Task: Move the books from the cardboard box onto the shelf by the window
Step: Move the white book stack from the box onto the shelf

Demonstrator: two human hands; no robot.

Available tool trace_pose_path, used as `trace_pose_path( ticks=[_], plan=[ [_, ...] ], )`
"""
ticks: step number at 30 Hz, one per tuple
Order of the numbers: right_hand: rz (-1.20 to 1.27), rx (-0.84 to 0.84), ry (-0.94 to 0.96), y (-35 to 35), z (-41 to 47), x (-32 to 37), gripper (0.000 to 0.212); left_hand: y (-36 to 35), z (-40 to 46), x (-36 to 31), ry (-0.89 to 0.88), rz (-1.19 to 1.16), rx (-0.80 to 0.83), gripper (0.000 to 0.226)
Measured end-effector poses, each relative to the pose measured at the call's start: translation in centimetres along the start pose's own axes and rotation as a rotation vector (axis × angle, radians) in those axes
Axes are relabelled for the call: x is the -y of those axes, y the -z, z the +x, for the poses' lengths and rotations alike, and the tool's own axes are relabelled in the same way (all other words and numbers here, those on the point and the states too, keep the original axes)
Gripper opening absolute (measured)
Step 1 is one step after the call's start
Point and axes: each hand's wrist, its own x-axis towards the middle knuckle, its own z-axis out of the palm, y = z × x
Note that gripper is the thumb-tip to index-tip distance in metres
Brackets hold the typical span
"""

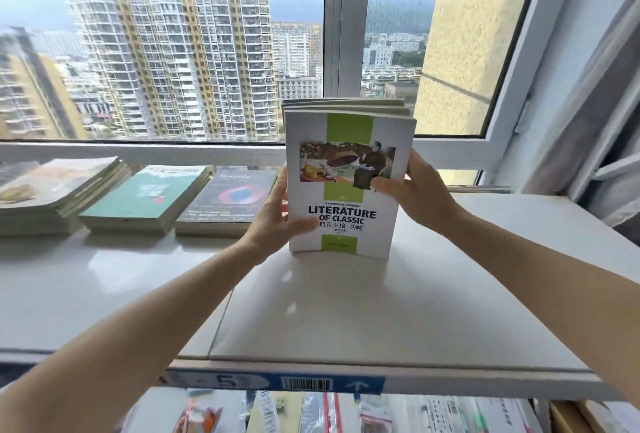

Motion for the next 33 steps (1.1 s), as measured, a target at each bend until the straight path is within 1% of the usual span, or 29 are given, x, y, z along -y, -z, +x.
trace_pose_path(
  ticks=[4,7,9,12,15,17,19,21,23,25,26,28,31,33],
  plan=[
    [0.064,0.03,0.008,-0.2,-0.2,-0.9,0.04,0.5,0.3,1.1,0.021,0.068,0.052,0.105],
    [0.044,0.093,0.017,-0.3,-0.6,-2.0,0.045,0.1,0.0,1.9,0.02,0.088,0.104,0.095],
    [0.052,0.124,-0.011,-0.4,-1.0,-2.8,0.045,-0.3,-0.2,2.2,0.038,0.062,0.111,0.092],
    [0.07,0.109,-0.029,-0.7,-1.3,-3.4,0.044,-0.7,0.1,2.5,0.057,0.036,0.086,0.089],
    [0.08,0.091,-0.025,-1.1,-0.8,-3.4,0.044,-0.5,0.4,2.9,0.092,-0.005,0.078,0.094],
    [0.113,0.096,-0.059,-1.2,0.1,-3.3,0.043,0.2,1.0,2.9,0.116,-0.055,0.094,0.095],
    [0.226,0.107,-0.163,-1.1,1.3,-2.9,0.036,0.9,1.6,2.4,0.135,-0.104,0.145,0.091],
    [0.312,0.126,-0.302,-0.9,2.6,-2.3,0.029,1.4,2.0,1.2,0.174,-0.16,0.175,0.078],
    [0.314,0.155,-0.434,-1.1,3.9,-2.4,0.022,1.5,2.2,0.0,0.246,-0.162,0.131,0.053],
    [0.313,0.179,-0.581,-1.8,4.8,-3.1,0.018,1.5,2.4,-0.4,0.338,-0.111,0.059,0.031],
    [0.315,0.191,-0.654,-2.4,5.1,-3.6,0.018,1.5,2.4,-0.2,0.378,-0.093,0.037,0.027],
    [0.308,0.226,-0.776,-3.3,5.4,-4.6,0.018,1.4,2.7,0.6,0.453,-0.036,0.014,0.032],
    [0.324,0.266,-0.878,-4.0,5.9,-5.7,0.014,1.1,3.3,1.0,0.459,0.085,-0.014,0.033],
    [0.328,0.278,-0.919,-4.0,6.8,-6.2,0.015,0.9,3.9,1.0,0.47,0.179,-0.023,0.038]
  ],
)
